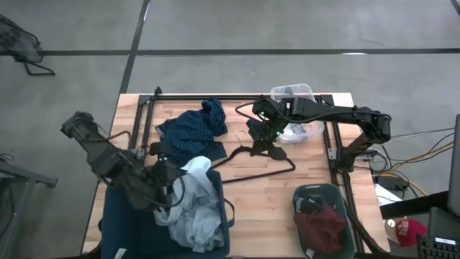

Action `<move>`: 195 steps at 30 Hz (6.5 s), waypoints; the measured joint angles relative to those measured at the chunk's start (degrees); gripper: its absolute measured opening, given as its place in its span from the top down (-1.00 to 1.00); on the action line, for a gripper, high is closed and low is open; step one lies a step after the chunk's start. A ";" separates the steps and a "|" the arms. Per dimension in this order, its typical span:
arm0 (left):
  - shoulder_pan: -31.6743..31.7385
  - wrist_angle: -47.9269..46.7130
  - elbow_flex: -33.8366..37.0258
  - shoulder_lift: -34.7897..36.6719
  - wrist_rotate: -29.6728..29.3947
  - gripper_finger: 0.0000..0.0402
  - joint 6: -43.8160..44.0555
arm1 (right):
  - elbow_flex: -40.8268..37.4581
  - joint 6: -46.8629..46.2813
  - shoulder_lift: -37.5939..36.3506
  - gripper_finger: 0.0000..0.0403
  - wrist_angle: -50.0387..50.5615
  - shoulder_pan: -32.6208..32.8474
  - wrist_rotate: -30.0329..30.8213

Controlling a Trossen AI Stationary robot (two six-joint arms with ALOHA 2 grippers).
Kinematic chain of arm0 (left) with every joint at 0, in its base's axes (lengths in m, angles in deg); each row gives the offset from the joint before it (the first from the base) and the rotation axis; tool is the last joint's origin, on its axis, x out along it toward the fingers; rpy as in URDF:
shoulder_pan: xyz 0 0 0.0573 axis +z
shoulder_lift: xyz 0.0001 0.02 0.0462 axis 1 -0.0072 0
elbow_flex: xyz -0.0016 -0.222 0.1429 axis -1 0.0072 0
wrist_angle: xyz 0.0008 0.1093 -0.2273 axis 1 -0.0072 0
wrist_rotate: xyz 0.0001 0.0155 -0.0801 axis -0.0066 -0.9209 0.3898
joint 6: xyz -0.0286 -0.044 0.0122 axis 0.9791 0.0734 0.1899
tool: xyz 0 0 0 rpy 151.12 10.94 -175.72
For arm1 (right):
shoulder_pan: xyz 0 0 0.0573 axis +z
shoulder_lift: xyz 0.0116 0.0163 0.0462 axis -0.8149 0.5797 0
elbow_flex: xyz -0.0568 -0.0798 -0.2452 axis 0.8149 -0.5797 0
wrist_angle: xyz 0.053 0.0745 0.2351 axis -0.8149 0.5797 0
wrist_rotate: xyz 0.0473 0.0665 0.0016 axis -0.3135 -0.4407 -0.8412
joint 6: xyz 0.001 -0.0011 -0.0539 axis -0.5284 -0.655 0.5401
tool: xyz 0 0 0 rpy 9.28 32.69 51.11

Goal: Pick & Place Cloths
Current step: Put the white shirt into the blue laundry bin, then put the blue shirt into the blue laundry bin

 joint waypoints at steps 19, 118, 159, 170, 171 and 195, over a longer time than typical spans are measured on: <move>-4.56 17.71 3.30 -0.02 35.49 0.96 7.98 | -1.67 0.02 -0.09 0.96 -0.19 0.00 0.00; 8.73 26.06 19.83 11.65 1.46 0.73 -0.15 | -28.46 -4.46 0.44 0.96 -69.27 6.91 32.53; 16.18 15.16 20.01 17.85 -3.83 -0.40 5.06 | 14.21 -5.25 35.25 -0.37 -32.03 -12.94 23.89; 16.18 15.03 20.15 17.73 -4.02 -0.39 5.28 | 13.79 -1.77 35.08 0.73 -30.74 -13.41 32.33; 16.18 15.02 20.19 17.73 -4.02 -0.39 5.28 | 13.91 -1.01 35.08 0.84 -30.43 -13.51 32.19; 16.34 15.83 21.97 17.20 -5.05 -0.39 2.41 | 18.80 -1.34 8.17 0.96 -12.83 -9.73 21.88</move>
